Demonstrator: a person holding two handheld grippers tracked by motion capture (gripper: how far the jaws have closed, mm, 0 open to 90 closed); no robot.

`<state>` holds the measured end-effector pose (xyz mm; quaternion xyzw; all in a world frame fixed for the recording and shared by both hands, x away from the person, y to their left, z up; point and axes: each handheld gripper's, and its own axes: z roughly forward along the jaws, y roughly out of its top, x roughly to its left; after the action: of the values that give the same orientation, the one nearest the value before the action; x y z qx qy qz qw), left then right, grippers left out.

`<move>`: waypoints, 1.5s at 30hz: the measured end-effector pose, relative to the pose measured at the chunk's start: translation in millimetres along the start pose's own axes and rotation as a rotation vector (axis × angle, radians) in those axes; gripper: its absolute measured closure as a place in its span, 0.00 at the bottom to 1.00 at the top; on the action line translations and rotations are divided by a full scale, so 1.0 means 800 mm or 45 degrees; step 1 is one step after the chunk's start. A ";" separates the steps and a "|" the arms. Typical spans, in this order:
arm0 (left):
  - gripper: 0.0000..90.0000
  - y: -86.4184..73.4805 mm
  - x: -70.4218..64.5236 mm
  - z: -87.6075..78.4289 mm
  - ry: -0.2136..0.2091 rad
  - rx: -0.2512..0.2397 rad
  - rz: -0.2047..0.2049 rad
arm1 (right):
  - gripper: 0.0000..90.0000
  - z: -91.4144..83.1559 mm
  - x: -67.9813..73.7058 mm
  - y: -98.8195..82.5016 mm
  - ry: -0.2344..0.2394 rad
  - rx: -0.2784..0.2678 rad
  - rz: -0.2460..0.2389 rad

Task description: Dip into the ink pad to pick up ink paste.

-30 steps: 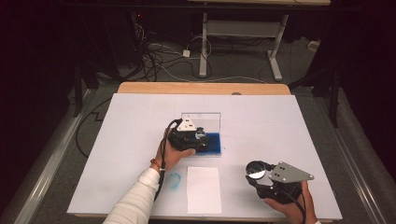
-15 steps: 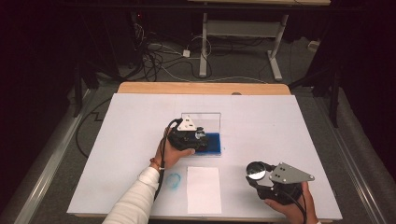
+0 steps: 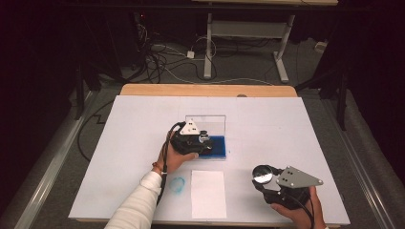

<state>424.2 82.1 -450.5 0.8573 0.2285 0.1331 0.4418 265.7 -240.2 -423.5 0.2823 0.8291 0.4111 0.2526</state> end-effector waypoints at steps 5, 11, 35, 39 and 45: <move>0.61 0.001 -0.001 0.001 0.007 0.002 0.003 | 0.43 0.000 0.000 0.000 0.001 0.001 -0.002; 0.61 0.001 -0.002 0.002 0.011 0.004 0.001 | 0.43 0.002 0.001 0.000 0.005 0.008 -0.004; 0.61 0.005 -0.005 0.001 0.033 0.035 0.019 | 0.43 -0.001 -0.001 0.001 -0.011 -0.010 0.009; 0.61 0.005 -0.005 0.001 0.033 0.035 0.011 | 0.43 -0.002 -0.001 0.001 -0.010 -0.012 0.006; 0.61 0.007 -0.005 0.000 0.038 0.042 0.010 | 0.43 -0.001 -0.001 0.001 -0.006 -0.008 0.003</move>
<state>422.6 77.1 -446.1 0.8633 0.2336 0.1438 0.4237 265.8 -240.9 -422.5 0.2836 0.8269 0.4133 0.2549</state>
